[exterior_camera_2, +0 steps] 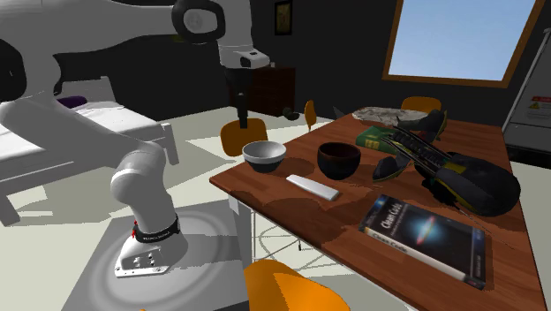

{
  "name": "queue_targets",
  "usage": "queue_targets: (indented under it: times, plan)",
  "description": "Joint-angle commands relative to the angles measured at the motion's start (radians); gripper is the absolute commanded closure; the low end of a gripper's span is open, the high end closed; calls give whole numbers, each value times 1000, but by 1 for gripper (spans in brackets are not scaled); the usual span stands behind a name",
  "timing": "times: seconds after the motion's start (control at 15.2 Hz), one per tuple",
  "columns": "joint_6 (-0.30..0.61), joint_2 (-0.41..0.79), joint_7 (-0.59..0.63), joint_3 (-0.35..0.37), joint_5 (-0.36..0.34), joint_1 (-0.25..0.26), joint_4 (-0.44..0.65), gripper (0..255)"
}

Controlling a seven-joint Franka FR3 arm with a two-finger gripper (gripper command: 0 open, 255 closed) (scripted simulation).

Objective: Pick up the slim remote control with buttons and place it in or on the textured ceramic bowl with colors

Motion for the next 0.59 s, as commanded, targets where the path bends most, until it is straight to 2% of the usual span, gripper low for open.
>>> queue_targets:
  times: [0.0, 0.53]
  plan:
    - [0, 0, 0, 0, 0, 0, 0, 0]
    - [261, 210, 272, 125, 41, -58, -46, 0]
